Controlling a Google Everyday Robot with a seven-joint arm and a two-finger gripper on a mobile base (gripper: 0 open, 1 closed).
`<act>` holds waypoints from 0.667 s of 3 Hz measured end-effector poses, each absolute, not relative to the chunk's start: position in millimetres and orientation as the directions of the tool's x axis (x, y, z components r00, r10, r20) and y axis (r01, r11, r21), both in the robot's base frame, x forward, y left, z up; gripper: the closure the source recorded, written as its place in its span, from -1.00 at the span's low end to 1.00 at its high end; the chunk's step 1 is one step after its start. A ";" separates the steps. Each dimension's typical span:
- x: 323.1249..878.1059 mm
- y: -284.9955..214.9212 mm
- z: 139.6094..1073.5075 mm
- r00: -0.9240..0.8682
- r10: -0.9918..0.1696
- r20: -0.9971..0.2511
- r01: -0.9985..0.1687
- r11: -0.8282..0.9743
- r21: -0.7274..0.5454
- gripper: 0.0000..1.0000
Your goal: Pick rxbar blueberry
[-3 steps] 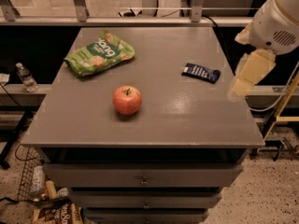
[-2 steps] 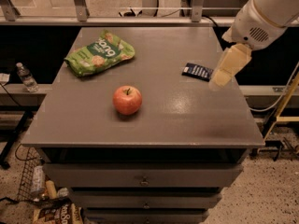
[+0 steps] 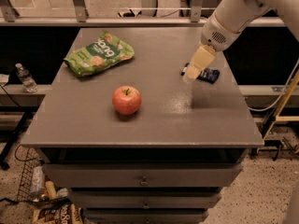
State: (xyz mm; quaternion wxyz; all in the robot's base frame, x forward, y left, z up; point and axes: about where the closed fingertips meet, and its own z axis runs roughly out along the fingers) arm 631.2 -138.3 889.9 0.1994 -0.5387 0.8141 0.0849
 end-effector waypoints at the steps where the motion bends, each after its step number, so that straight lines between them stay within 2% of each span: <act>1: 658.8 -141.2 872.1 -0.356 -0.826 -0.436 -0.910 0.412 -0.037 -1.00; 2: 676.9 -145.1 859.3 -0.362 -0.818 -0.446 -0.911 0.413 -0.018 -1.00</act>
Offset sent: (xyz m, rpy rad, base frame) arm 0.0704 -0.0183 -0.0401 0.0731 0.0517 -0.0070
